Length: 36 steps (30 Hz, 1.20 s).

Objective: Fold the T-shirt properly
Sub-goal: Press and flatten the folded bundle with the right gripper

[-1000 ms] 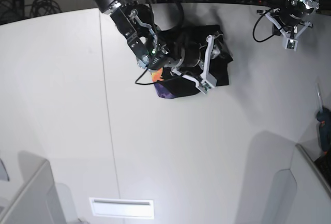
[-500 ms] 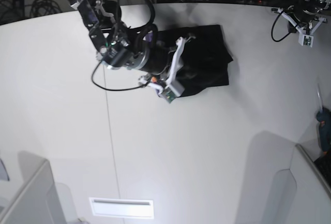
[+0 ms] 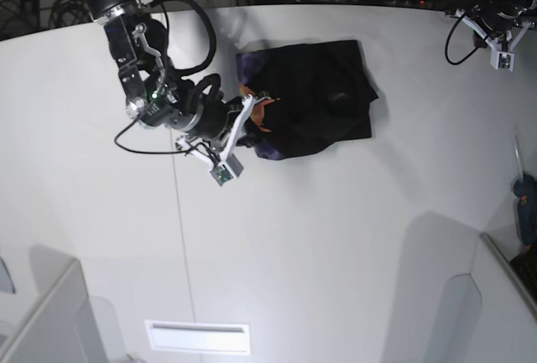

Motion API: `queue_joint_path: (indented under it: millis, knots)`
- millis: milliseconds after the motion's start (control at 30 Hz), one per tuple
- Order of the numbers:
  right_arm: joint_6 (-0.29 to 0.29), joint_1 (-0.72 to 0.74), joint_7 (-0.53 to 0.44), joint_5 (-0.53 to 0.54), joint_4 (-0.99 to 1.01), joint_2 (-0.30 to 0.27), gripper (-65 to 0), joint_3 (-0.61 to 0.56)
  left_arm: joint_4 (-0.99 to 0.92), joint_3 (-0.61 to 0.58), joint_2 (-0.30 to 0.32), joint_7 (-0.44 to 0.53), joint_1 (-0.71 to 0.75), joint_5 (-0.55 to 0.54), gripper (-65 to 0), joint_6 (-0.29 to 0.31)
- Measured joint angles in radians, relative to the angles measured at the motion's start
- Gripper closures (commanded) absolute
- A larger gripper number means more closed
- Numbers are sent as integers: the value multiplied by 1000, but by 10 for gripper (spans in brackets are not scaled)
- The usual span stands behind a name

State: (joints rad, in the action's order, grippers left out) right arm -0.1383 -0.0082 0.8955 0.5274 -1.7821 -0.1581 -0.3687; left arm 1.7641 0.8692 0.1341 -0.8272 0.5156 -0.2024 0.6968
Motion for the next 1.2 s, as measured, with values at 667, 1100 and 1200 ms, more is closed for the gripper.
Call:
queue_joint_path:
  millis: [667,1100,1200]
  knots:
    - [0,63,-29,15,148,127,0,-213,-18,0,1,0,-5,0,0,0]
    - [1,165,-39,3,348,275,0,-419,-21,1,3,0,-8,0,0,0]
    - [62,180,-35,27,349,278,0,-496,-21,1,2,0,-8,0,0,0]
